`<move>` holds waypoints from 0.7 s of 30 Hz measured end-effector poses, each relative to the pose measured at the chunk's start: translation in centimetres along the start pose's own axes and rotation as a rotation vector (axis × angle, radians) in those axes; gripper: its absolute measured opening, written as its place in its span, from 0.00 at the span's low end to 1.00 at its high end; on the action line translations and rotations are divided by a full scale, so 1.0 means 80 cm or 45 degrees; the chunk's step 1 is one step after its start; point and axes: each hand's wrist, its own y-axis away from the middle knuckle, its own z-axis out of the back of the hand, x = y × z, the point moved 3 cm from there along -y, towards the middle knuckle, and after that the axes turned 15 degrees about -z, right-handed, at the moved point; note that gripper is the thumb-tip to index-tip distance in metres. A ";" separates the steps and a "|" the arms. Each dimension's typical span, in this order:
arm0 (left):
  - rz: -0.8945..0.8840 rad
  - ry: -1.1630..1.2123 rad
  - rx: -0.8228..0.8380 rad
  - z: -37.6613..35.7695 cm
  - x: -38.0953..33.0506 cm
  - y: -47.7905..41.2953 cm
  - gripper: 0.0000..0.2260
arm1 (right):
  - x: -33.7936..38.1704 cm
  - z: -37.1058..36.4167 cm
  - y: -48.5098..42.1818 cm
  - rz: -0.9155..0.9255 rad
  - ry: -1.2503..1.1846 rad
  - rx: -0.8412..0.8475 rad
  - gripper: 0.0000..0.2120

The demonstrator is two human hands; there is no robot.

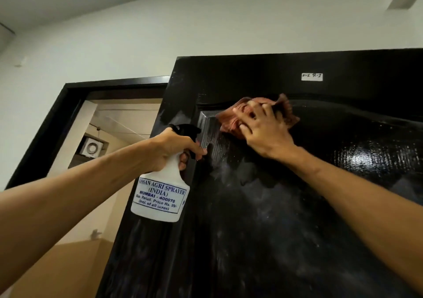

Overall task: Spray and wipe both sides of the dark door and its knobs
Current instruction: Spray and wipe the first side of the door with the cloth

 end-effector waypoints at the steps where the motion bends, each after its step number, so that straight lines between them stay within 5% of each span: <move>1: -0.004 -0.002 -0.005 0.006 0.002 0.000 0.09 | 0.001 0.004 -0.009 -0.079 -0.006 -0.036 0.25; 8: 0.043 -0.049 -0.079 0.043 0.009 0.012 0.11 | 0.102 -0.047 0.079 0.569 0.115 0.229 0.26; 13: 0.002 -0.075 -0.098 0.066 0.013 0.016 0.10 | 0.086 -0.029 0.020 0.112 0.046 0.005 0.27; 18: 0.007 -0.107 -0.111 0.111 0.039 0.010 0.14 | 0.142 -0.050 0.062 0.492 0.129 0.215 0.28; 21: 0.006 -0.116 -0.064 0.135 0.046 0.004 0.09 | 0.150 -0.036 -0.001 0.136 0.004 0.038 0.27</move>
